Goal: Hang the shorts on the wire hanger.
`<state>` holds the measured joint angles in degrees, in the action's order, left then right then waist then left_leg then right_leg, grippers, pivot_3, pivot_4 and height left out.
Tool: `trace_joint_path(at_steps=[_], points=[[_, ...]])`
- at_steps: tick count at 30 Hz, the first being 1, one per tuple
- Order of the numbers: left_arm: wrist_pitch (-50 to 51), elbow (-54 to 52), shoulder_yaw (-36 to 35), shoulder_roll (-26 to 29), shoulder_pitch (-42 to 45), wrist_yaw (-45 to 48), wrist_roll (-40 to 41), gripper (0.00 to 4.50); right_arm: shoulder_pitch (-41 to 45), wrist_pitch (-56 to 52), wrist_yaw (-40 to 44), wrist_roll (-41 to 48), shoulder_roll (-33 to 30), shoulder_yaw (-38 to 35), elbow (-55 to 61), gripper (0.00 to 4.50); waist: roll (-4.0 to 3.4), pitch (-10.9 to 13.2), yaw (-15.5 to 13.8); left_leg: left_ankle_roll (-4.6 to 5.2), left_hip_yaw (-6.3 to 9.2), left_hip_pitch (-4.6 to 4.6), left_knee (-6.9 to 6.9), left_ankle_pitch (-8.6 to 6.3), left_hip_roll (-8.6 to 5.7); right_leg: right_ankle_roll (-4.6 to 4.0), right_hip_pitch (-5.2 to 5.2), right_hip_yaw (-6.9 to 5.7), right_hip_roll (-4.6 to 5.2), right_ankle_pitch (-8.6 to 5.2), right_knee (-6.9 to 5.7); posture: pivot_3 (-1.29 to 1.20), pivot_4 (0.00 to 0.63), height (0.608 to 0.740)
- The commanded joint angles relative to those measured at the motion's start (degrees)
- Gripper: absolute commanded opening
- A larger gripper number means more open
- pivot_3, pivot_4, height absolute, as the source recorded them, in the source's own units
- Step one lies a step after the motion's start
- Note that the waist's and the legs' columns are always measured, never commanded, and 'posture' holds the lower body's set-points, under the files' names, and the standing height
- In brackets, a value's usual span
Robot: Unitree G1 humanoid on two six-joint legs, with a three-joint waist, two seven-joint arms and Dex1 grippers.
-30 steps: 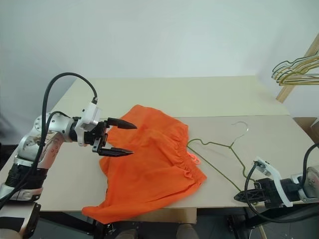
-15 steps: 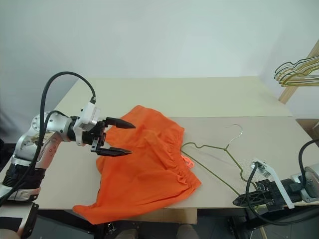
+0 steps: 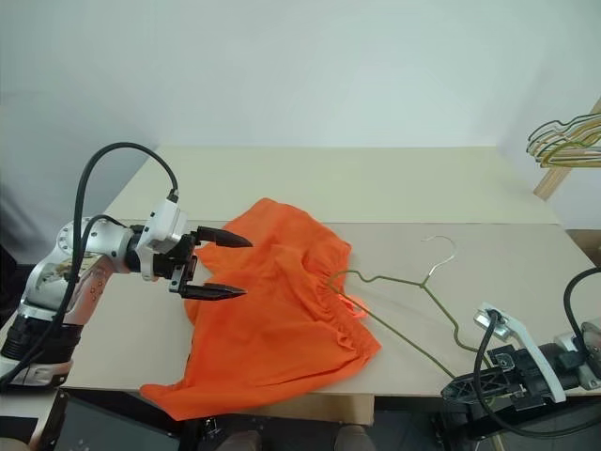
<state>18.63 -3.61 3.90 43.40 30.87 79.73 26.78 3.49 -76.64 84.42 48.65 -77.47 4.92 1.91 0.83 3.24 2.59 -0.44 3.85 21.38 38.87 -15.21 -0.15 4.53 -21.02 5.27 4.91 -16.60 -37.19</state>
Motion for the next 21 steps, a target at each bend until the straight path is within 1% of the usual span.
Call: trace_joint_path(at_steps=[1, 6, 9, 12, 17, 21], points=[[-1.06, -1.59, -1.74, 0.69, -0.01, -0.64, 0.15, 4.45, -1.88, 0.46, 1.50, 1.34, -1.97, -3.53, 0.51, 0.00, 0.00, 0.00, -0.30, 0.00, 0.00, 0.00, 0.00, 0.00, 0.00, 0.00, 0.00, 0.00, 0.00, 0.00, 0.00, -0.02, 0.013, 0.740], [-0.85, -1.91, -1.66, 0.54, -0.23, -0.79, 0.32, 4.45, -3.61, 1.58, 0.79, -0.20, -2.32, -4.85, -2.12, 0.00, 0.00, 0.00, -0.51, 0.00, -0.02, 0.01, 0.02, 0.00, 0.00, -0.01, 0.00, -0.02, 0.00, 0.01, 0.00, -0.03, 0.016, 0.740], [-0.84, -1.56, -1.42, 0.33, 0.03, -0.75, 0.24, 4.45, -6.10, 3.18, 1.12, -1.20, -3.07, -6.19, -4.98, 0.00, 0.01, 0.01, -0.46, 0.00, -0.03, 0.01, 0.02, 0.00, 0.00, 0.00, 0.00, -0.02, 0.00, 0.01, 0.00, -0.04, 0.025, 0.740], [-0.67, -1.28, -1.30, 0.27, 0.35, -0.55, 0.33, 4.45, -7.72, 4.05, -0.21, -2.01, -2.28, -7.10, -6.13, 0.00, 0.02, 0.01, -0.35, 0.00, -0.04, 0.01, 0.01, 0.00, 0.01, -0.01, 0.00, -0.02, 0.00, 0.00, 0.00, -0.06, 0.028, 0.740], [-0.64, -0.49, -0.48, 0.00, 1.49, 0.35, 0.17, 4.45, -6.82, 4.11, -2.60, -3.00, 0.78, -4.80, -3.34, 0.00, 0.02, 0.01, 0.15, 0.00, -0.05, -0.04, 0.01, 0.00, 0.04, -0.01, 0.03, -0.01, -0.04, 0.01, 0.00, -0.07, 0.031, 0.740], [-0.66, 0.55, -0.11, -0.11, 2.94, 1.02, -0.06, 4.45, -6.55, 4.12, -2.04, -3.51, 0.99, -1.20, 0.52, 0.00, 0.02, 0.02, 0.07, 0.00, -0.05, -0.02, 0.00, 0.00, 0.06, 0.00, 0.02, 0.00, -0.07, 0.00, 0.00, -0.06, 0.033, 0.740]])
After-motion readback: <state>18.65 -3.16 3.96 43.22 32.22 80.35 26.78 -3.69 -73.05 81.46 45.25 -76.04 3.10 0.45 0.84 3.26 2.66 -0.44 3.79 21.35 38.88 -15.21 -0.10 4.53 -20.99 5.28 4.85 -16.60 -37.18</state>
